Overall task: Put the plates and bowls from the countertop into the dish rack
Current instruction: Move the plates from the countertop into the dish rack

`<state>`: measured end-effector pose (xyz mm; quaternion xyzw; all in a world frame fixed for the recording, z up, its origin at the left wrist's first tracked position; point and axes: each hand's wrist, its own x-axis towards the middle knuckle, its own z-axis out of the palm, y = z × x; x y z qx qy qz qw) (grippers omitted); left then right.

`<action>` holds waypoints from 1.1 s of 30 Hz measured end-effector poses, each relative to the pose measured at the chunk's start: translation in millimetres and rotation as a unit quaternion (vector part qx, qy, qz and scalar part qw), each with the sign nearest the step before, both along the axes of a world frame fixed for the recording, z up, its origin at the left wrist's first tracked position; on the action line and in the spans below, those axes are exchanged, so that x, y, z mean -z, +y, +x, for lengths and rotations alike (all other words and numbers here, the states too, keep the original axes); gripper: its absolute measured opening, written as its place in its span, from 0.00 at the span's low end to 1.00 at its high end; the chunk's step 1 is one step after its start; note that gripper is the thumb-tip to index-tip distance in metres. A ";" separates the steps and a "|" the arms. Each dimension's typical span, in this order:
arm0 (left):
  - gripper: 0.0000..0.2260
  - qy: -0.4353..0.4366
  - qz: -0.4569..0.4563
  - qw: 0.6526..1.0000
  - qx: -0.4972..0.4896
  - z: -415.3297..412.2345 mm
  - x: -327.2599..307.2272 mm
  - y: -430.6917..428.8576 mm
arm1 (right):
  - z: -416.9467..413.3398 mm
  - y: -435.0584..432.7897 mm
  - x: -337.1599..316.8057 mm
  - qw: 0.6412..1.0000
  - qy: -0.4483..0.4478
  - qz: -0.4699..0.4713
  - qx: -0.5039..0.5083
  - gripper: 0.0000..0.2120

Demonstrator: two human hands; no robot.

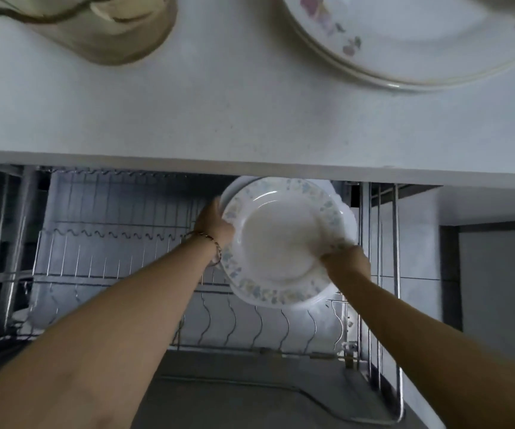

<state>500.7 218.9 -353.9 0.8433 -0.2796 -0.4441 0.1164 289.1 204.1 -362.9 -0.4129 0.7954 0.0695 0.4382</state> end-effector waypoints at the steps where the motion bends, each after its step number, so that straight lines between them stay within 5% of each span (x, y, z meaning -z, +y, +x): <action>1: 0.21 0.004 -0.003 1.000 0.004 -1.4 6.4 -6.3 | -0.6 -3.1 7.2 1.000 0.004 -0.006 0.017 0.17; 7: 0.26 -0.001 -0.042 0.999 0.012 -2.2 27.2 -22.5 | 0.4 -7.0 18.3 0.991 0.011 -0.067 0.111 0.19; 16: 0.17 -0.001 -0.013 1.000 -0.020 -15.7 29.2 14.9 | 12.0 14.7 6.6 0.983 -0.010 -0.043 0.180 0.22; 24: 0.22 -0.008 0.033 0.998 -0.047 -31.2 24.2 14.2 | -0.3 2.5 -6.3 0.993 -0.007 -0.046 0.104 0.21; 28: 0.26 -0.089 0.146 0.985 0.034 -44.5 -18.2 10.3 | -4.0 2.9 -42.9 0.998 -0.007 0.034 -0.062 0.18; 33: 0.12 0.053 0.017 0.984 0.170 -73.8 -125.2 7.0 | -11.2 -18.5 -134.7 0.959 -0.080 0.120 -0.245 0.18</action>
